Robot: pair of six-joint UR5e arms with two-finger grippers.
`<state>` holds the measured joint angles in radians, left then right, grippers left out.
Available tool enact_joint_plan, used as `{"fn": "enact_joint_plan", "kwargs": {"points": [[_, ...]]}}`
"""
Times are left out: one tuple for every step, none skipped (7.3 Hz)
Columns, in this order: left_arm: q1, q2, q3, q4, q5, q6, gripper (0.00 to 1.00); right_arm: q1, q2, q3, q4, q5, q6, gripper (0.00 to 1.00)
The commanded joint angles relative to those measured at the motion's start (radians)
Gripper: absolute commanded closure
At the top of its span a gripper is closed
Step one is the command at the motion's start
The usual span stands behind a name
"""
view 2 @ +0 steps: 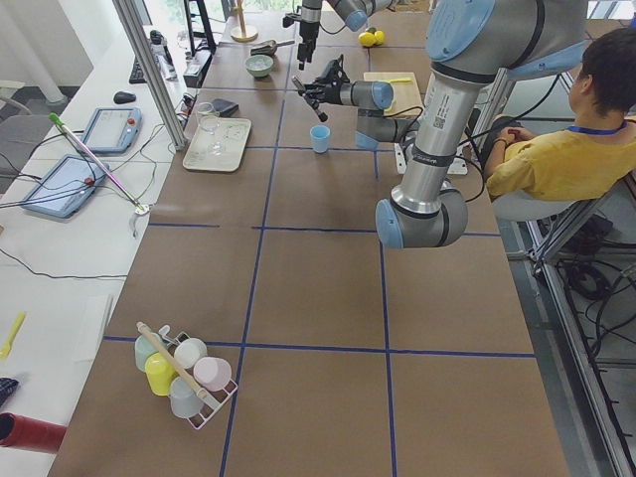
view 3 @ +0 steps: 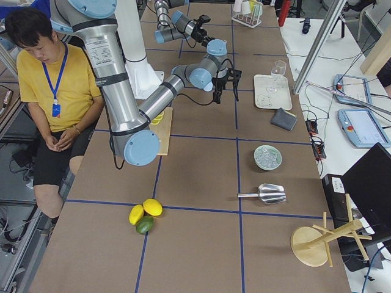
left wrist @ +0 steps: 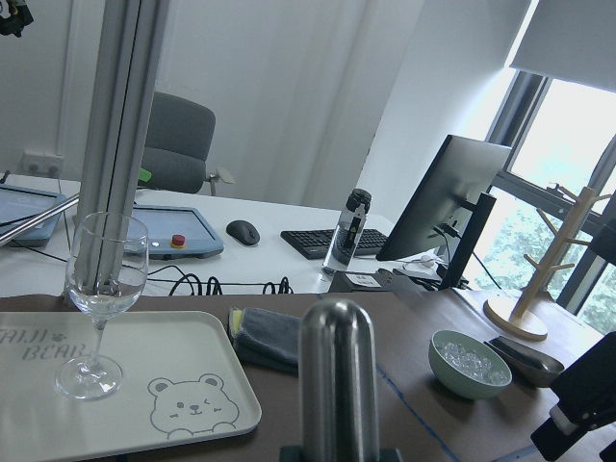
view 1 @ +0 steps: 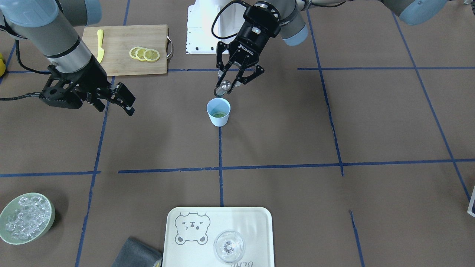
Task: Squeeze lemon into cup
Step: 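Lower the steel rod into the blue cup and press the lemon with the left gripper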
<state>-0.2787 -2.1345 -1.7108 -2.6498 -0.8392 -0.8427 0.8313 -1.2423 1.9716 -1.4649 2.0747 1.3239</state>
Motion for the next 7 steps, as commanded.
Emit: {"fn": "enact_joint_plan", "kwargs": {"points": [[0.015, -0.042, 0.074, -0.006, 0.095, -0.001, 1.0, -0.001, 0.001, 0.0, -0.002, 0.004, 0.0, 0.0], [0.015, -0.042, 0.1, -0.006, 0.097, -0.003, 1.0, -0.001, 0.001, 0.0, -0.002, 0.002, 0.0, 0.0], [0.019, -0.045, 0.115, -0.006, 0.097, -0.003, 1.0, -0.001, 0.001, -0.002, 0.0, 0.002, 0.0, 0.0], [0.021, -0.047, 0.129, -0.006, 0.097, -0.003, 1.0, -0.001, 0.001, -0.002, -0.002, 0.002, 0.0, 0.0], [0.026, -0.045, 0.144, -0.006, 0.097, -0.003, 1.0, -0.001, 0.001, -0.003, -0.002, 0.002, 0.0, 0.0], [0.039, -0.047, 0.16, -0.007, 0.097, -0.003, 1.0, -0.001, 0.001, -0.004, -0.002, 0.004, 0.0, 0.0], [0.049, -0.053, 0.183, -0.007, 0.097, -0.003, 1.0, -0.001, 0.001, -0.004, 0.0, 0.002, 0.0, 0.0]]}}
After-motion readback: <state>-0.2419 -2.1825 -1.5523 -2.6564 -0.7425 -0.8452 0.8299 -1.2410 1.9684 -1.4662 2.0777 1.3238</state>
